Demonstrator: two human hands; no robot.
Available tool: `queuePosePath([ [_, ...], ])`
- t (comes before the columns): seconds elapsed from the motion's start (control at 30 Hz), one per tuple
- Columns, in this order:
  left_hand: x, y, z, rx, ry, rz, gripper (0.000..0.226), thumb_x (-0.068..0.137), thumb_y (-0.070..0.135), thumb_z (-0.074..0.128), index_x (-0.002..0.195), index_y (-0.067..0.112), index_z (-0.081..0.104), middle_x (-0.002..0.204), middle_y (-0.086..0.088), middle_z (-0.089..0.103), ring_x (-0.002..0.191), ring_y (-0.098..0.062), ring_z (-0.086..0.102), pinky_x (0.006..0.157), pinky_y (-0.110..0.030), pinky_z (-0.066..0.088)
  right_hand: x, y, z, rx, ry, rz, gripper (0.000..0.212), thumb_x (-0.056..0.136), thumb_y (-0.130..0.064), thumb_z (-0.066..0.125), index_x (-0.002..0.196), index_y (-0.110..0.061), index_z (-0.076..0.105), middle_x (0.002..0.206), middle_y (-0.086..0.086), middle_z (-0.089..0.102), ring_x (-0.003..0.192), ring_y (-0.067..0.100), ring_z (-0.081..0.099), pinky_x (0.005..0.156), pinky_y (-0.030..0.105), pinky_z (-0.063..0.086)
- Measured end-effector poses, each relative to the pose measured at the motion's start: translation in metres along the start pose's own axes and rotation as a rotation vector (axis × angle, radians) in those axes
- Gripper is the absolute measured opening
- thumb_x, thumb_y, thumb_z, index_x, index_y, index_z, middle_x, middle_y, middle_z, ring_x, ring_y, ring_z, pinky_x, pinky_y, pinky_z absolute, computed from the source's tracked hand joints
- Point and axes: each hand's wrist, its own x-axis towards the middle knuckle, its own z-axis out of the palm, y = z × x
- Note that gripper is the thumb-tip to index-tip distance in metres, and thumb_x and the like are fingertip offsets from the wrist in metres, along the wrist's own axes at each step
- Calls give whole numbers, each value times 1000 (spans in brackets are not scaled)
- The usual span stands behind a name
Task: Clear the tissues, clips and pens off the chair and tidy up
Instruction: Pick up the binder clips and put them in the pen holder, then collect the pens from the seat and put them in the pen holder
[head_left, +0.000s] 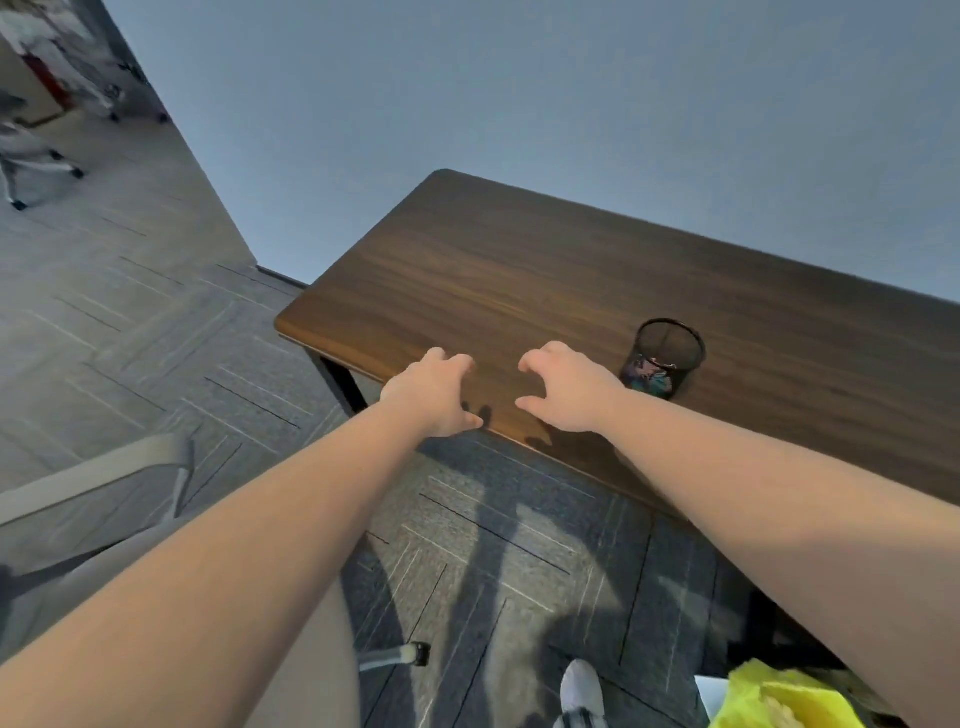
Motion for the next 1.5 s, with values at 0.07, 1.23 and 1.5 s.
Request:
queuePosePath([
  [0.07,-29,-37,5,2,-10,-53,74,77,49,69,139,28,33,141,-5,35,122,-31,49,94,-48,49,-1,-39,15,-50,-30,-50,50,91,-41,55,135,-21,43,138,9,42,119,32,51,96,47,48],
  [1.23,-238,-319,329,-523,-239,-1055,58,82,58,55,118,14,44,125,-11,53,114,-35,55,84,-41,46,88,-333,378,-301,-506,-589,52,89,-32,58,133,-10,42,128,21,51,118,39,50,95,40,43],
  [1.5,-211,-322,360,-417,-306,-1129,52,86,55,53,118,14,51,122,-9,60,114,-31,58,83,-35,45,115,-337,411,-346,-405,-522,43,92,-37,54,122,-9,41,125,21,53,117,41,51,89,44,44],
])
